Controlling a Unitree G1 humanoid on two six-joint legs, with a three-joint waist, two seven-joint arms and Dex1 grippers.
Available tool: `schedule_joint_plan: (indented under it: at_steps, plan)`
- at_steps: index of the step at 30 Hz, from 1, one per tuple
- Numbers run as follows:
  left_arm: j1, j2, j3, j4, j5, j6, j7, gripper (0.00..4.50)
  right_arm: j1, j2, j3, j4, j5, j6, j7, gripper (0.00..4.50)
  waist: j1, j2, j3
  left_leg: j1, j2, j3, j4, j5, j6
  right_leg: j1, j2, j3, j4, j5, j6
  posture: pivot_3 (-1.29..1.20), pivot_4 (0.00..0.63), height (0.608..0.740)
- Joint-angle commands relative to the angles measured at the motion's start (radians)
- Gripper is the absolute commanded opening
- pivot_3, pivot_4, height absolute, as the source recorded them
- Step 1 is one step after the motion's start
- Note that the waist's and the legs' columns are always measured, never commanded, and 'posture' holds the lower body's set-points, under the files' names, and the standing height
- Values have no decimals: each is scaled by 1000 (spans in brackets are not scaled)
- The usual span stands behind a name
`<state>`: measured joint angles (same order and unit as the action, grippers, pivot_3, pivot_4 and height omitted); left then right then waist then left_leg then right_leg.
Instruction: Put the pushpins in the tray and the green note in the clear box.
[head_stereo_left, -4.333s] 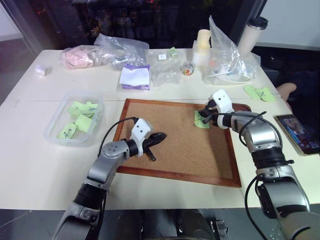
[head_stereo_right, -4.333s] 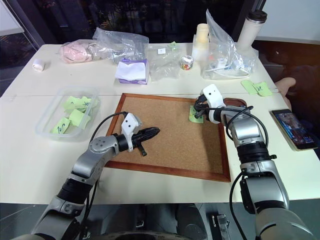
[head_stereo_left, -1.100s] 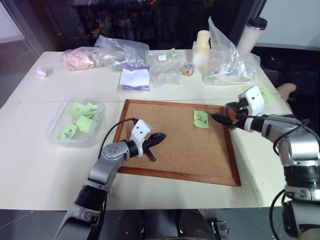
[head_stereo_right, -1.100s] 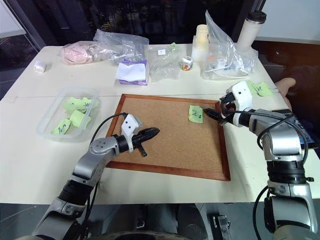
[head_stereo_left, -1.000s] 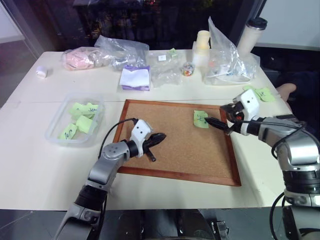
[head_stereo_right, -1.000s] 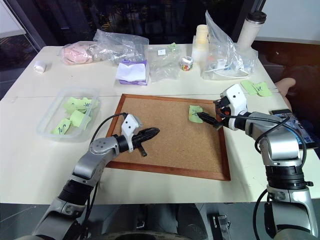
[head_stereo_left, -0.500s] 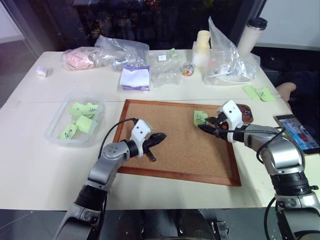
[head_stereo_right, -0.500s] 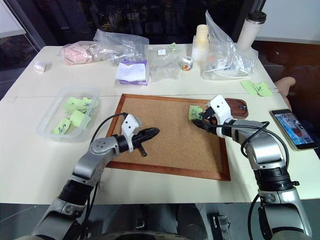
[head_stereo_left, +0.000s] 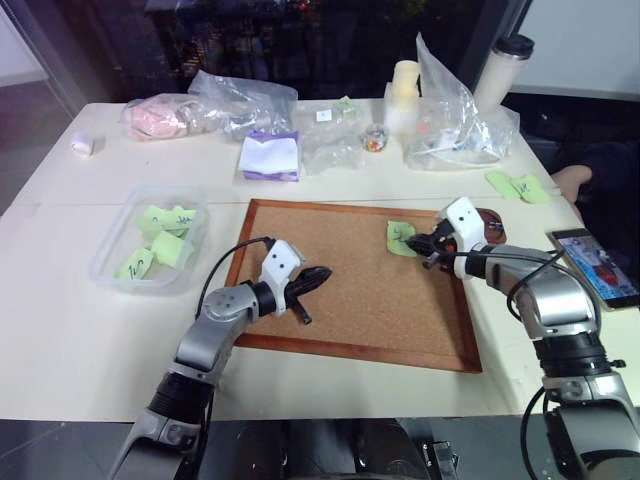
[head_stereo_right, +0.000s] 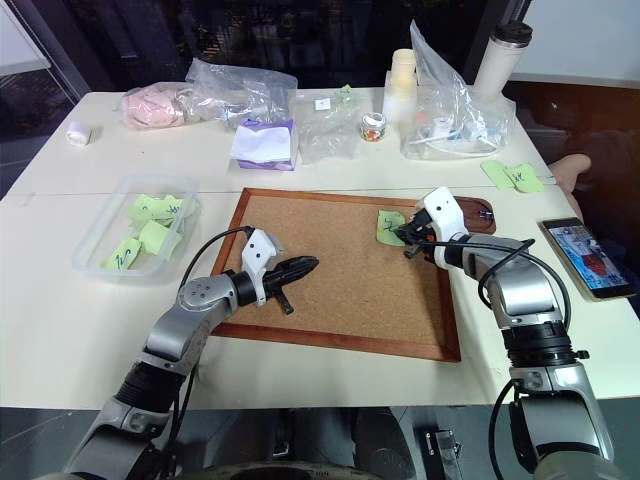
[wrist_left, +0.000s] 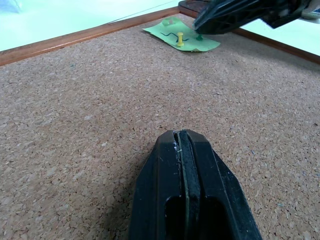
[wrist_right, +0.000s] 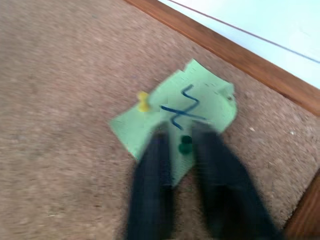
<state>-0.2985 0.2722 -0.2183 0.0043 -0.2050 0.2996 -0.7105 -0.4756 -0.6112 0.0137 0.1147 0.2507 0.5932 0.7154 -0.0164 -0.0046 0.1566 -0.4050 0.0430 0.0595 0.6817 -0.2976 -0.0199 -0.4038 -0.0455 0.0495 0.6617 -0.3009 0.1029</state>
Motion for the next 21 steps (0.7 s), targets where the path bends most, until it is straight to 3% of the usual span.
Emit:
schedule_joint_plan:
  at_steps: [1, 21]
  plan:
    - [27, 8, -16, 24, 13, 29, -1, 0, -8, 10, 1, 21, -12, -24, 3, 137, 0, 0, 0, 0, 0, 0, 0, 0, 0, 0, 0, 0, 0, 0, 0, 0, 150, 740]
    - [40, 12, -16, 14, 13, 40, 4, 0, -30, -7, -85, -137, 60, 83, -5, 137, 1, 0, 0, 0, 0, 0, 0, 0, 0, 0, 0, 0, 0, 0, 0, 0, 150, 740]
